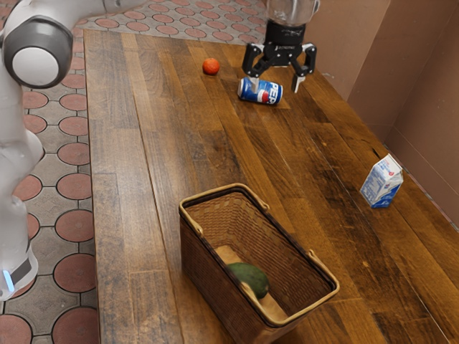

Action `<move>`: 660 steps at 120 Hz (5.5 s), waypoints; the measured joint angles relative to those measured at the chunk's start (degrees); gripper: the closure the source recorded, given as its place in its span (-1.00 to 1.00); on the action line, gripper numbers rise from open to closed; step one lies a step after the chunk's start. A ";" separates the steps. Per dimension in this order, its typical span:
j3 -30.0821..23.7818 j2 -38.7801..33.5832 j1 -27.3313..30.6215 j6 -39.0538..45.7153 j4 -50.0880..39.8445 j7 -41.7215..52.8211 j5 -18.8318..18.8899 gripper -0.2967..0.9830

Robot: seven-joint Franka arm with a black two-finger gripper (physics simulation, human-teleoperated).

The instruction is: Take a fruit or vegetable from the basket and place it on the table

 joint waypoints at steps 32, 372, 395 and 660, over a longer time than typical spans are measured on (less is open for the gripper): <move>0.22 -1.83 2.13 -0.95 -0.30 -13.20 -0.22 -0.54; -38.39 -8.23 9.70 26.23 -35.47 51.11 -0.38 -0.54; -38.39 -8.21 9.17 27.47 -38.16 53.50 -0.76 -0.54; -40.16 -4.00 13.20 41.84 -45.62 60.95 -1.36 -0.52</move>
